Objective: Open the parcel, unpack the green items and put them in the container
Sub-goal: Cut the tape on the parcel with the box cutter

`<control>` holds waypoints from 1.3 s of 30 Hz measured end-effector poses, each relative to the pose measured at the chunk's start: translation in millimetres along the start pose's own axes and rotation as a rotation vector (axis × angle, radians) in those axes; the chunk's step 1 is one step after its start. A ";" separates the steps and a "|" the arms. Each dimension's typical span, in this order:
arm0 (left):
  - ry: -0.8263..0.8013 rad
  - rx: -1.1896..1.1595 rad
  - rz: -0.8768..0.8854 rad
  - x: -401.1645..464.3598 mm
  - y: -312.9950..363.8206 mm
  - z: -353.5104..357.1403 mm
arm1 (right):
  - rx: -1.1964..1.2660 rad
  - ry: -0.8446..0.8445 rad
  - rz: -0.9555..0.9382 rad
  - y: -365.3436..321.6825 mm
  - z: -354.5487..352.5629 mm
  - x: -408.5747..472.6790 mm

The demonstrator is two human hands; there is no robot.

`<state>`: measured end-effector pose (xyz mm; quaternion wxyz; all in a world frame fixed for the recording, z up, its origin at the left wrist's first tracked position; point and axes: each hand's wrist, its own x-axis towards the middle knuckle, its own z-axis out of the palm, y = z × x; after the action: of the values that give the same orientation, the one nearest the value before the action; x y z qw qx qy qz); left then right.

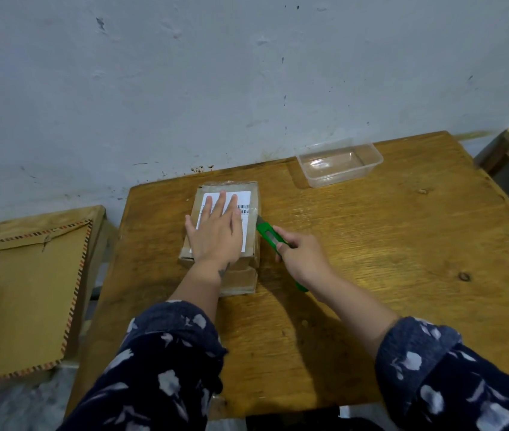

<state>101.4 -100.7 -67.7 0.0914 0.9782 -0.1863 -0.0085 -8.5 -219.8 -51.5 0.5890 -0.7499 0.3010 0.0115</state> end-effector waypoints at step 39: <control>-0.203 0.091 0.275 -7.1 -41.2 -12.7 | 0.564 0.076 0.202 7.5 -4.6 -86.4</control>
<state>110.4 -58.2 -62.9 0.0280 0.9407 -0.3270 -0.0861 -84.3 -186.9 -24.6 0.7581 -0.5228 0.3875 -0.0422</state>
